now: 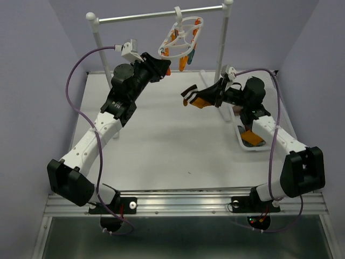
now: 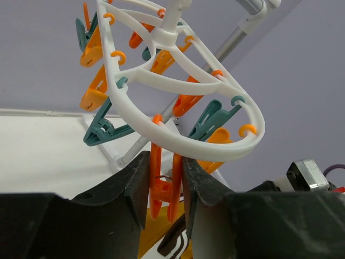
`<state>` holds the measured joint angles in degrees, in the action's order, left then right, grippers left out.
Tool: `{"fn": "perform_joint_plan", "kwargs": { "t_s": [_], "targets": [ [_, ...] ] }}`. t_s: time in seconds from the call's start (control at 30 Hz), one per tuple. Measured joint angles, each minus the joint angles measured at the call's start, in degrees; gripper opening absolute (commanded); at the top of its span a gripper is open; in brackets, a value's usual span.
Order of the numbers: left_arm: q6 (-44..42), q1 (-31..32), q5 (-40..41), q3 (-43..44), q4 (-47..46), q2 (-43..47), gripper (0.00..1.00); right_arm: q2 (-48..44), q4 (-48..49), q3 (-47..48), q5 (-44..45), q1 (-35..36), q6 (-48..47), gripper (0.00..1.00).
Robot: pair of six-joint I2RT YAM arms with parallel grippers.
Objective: Clip the socks to the hanger
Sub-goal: Pick up the sock from the bin, then clamp the sock onto the hanger.
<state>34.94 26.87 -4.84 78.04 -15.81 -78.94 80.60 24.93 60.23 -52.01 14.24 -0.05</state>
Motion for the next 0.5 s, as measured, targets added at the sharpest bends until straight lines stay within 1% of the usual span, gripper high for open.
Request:
{"fn": "perform_joint_plan", "kwargs": {
  "t_s": [0.13, 0.17, 0.27, 0.4, 0.5],
  "targets": [
    [1.0, 0.0, -0.8, 0.0, 0.5, 0.0, 0.00, 5.0, 16.2, 0.4, -1.3, 2.5, 12.0, 0.02],
    [1.3, 0.0, -0.9, 0.0, 0.5, 0.0, 0.00, 6.0, 18.8, 0.6, -1.4, 2.7, 14.1, 0.02],
    [2.2, 0.0, -1.4, 0.0, 0.7, 0.0, 0.00, 11.3, 30.6, 3.4, -2.1, 3.7, 26.1, 0.01],
    [3.2, 0.0, -2.0, 0.0, 0.7, 0.1, 0.00, 16.0, 37.4, 7.1, -1.8, 4.5, 35.6, 0.01],
    [3.7, 0.0, -2.1, 0.0, 0.7, 0.1, 0.00, 17.5, 38.6, 8.9, -0.9, 5.1, 39.0, 0.01]
  ]
}}
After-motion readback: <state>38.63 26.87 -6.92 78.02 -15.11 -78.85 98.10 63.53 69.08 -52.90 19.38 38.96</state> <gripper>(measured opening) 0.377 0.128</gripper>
